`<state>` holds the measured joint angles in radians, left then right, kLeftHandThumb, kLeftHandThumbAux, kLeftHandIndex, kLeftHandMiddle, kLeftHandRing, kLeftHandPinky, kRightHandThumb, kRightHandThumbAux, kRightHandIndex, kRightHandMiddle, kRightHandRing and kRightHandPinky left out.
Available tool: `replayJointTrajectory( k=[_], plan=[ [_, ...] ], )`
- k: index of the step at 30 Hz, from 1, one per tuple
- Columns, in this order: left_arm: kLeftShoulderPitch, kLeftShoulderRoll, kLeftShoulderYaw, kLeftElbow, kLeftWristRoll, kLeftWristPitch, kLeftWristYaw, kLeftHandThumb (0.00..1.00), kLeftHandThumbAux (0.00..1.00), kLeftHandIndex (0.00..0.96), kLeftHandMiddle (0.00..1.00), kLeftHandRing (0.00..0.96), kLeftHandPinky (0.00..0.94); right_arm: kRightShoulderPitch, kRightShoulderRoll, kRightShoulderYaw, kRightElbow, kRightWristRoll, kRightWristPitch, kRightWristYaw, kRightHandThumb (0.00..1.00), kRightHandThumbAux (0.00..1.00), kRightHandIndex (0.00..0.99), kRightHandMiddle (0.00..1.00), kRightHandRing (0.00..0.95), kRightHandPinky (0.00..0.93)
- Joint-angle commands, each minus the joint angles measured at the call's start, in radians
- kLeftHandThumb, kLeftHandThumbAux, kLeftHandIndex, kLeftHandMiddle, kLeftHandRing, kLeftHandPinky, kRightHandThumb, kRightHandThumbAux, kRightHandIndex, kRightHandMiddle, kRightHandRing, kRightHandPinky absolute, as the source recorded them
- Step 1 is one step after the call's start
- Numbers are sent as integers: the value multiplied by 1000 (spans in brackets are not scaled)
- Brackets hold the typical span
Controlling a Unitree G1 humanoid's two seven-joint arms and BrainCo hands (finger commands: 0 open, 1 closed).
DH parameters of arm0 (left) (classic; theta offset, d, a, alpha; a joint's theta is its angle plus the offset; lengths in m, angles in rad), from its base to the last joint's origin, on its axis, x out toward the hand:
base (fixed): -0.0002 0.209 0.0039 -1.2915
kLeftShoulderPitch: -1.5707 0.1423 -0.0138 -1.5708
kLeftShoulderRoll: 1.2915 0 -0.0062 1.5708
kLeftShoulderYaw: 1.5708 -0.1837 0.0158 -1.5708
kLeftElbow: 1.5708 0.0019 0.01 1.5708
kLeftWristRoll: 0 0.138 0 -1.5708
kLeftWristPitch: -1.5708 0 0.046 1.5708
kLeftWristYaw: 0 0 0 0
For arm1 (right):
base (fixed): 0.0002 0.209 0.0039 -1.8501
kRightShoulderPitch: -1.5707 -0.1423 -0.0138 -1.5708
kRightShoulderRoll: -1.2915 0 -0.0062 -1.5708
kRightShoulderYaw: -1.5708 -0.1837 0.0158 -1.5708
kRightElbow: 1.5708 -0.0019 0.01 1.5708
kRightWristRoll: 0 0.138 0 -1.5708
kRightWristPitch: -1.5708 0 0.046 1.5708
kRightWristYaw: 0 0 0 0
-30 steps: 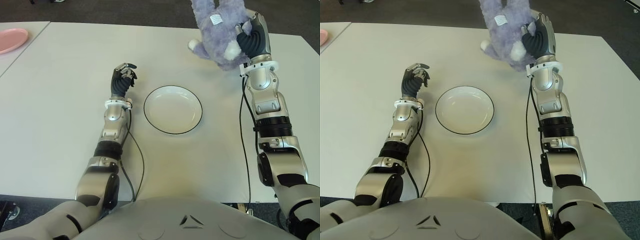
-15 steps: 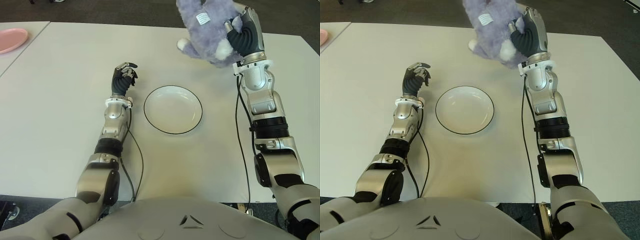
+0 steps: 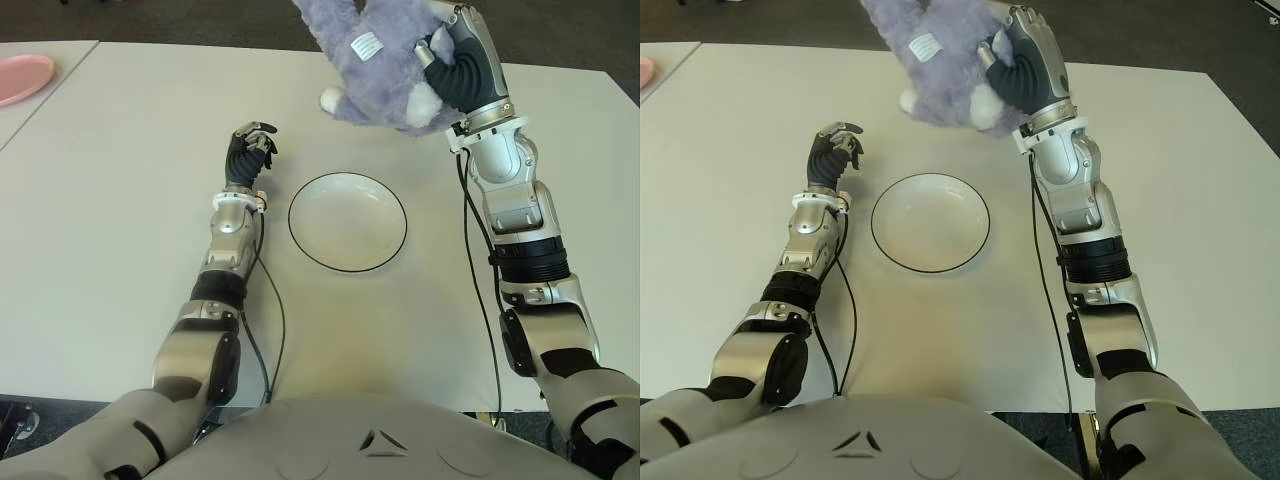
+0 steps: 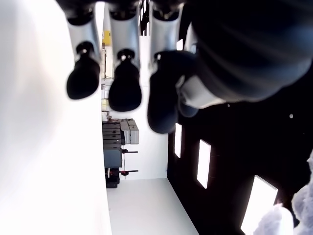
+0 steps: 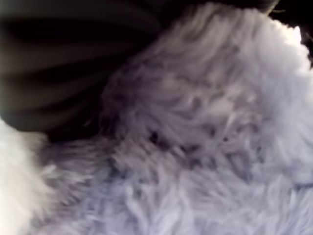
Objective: Put the doll into the plate.
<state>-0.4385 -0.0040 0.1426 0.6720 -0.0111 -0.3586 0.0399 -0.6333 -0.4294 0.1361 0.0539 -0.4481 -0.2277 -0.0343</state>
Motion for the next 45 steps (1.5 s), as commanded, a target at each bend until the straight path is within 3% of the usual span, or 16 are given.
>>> replayJointTrajectory(
  k=[1, 15, 26, 40, 45],
  plan=[
    [92, -14, 12, 87, -23, -3, 1, 714, 701, 443, 724, 749, 723, 21, 15, 12, -47, -4, 3, 33, 853, 677, 401, 544, 877, 874],
    [84, -15, 17, 97, -32, -12, -12, 714, 702, 442, 723, 751, 718, 43, 49, 38, -109, -29, -3, 81, 854, 678, 397, 536, 863, 849],
    [81, -17, 18, 99, -36, -10, -10, 714, 702, 442, 719, 747, 723, 68, 44, 85, -146, -89, -32, 109, 856, 677, 400, 536, 855, 826],
    [80, -21, 18, 97, -35, -13, -3, 714, 702, 442, 719, 746, 726, 103, 21, 97, -158, -86, -94, 160, 858, 676, 402, 533, 850, 761],
    [83, -24, 20, 88, -34, -13, 6, 715, 701, 443, 717, 745, 738, 135, 7, 111, -174, -82, -103, 202, 857, 677, 399, 532, 845, 788]
  ],
)
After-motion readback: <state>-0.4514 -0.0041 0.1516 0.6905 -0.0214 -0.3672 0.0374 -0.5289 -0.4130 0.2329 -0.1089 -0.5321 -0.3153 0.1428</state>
